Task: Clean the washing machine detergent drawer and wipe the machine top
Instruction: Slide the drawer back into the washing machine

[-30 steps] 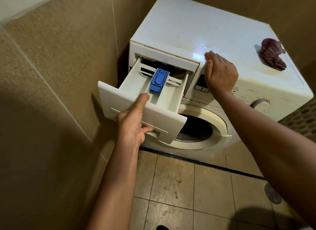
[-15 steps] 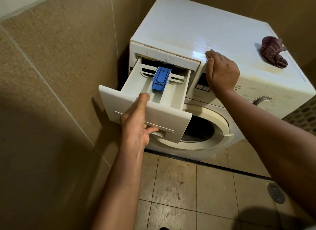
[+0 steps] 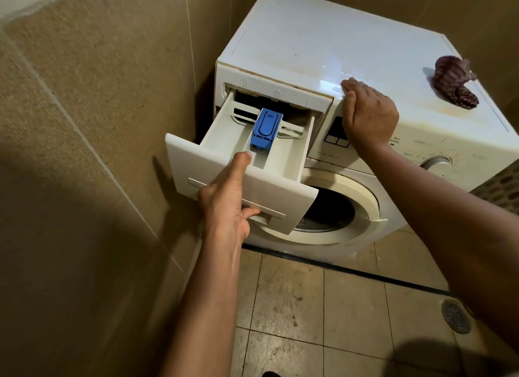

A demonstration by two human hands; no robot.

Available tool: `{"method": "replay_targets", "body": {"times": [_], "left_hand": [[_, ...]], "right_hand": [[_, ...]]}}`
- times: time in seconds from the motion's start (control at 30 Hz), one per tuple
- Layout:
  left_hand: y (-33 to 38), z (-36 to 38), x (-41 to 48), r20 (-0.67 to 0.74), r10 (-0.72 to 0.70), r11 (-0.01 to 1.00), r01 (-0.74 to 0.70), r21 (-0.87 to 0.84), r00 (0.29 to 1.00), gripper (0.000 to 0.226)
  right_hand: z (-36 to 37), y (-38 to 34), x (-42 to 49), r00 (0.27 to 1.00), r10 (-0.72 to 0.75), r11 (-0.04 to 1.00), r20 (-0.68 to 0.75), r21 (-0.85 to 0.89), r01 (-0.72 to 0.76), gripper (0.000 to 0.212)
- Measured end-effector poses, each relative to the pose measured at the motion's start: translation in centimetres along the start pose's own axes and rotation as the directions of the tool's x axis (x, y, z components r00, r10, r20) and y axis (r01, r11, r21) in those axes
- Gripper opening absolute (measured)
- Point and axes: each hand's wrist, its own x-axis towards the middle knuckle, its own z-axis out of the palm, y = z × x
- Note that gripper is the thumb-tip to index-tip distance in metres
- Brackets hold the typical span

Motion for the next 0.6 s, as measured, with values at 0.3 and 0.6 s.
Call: {"method": "replay_targets", "body": {"times": [0.3, 0.6], "left_hand": [[-1.2, 0.0, -0.4, -0.030, 0.001, 1.000, -0.002, -0.018, 1.000, 0.027], [-0.3, 1.2, 0.2, -0.024, 0.005, 1.000, -0.004, 0.005, 1.000, 0.033]], "right_hand": [[0.1, 0.0, -0.1, 1.000, -0.004, 1.000, -0.005, 0.001, 0.004, 0.041], [0.2, 0.1, -0.2, 1.000, -0.008, 1.000, -0.016, 0.005, 0.008, 0.041]]}}
